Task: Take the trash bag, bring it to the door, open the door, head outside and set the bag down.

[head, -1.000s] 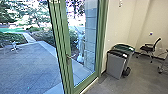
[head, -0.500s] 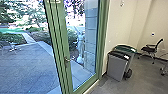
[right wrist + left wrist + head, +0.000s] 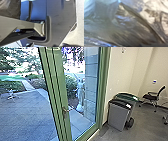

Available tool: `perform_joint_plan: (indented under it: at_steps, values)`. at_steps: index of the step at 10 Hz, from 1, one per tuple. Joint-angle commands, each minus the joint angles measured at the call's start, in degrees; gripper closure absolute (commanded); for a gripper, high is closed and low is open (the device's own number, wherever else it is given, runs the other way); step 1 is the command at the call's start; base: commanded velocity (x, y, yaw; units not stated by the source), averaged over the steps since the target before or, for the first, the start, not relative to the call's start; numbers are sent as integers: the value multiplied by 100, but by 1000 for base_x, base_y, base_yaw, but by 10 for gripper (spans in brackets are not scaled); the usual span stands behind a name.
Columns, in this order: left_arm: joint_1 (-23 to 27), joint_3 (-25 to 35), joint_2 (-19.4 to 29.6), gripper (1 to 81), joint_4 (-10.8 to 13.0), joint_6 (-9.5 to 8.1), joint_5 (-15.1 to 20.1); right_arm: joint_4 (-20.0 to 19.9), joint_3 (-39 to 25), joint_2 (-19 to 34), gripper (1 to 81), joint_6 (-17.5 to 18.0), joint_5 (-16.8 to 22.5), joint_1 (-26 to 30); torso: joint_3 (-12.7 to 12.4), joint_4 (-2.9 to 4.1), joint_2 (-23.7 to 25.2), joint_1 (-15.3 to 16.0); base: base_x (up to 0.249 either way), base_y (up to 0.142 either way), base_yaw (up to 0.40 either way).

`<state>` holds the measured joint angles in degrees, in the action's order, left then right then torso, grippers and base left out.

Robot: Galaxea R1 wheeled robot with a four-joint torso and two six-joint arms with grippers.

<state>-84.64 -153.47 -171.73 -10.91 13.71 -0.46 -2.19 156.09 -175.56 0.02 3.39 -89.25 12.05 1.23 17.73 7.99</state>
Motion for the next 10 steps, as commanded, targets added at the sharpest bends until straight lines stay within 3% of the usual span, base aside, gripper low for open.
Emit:
perform_joint_plan:
  at_steps: [1, 10]
  values:
    - [259, 10, -2, 811, 54, 61, 310, 52, -18, -52, 10, -20, 347, 201, 0, 0, 0, 0, 169, 0, 0]
    - [251, 10, 7, 811, 54, 61, 310, 52, -18, -43, 10, -12, 347, 201, 0, 0, 0, 0, 169, -9, 0]
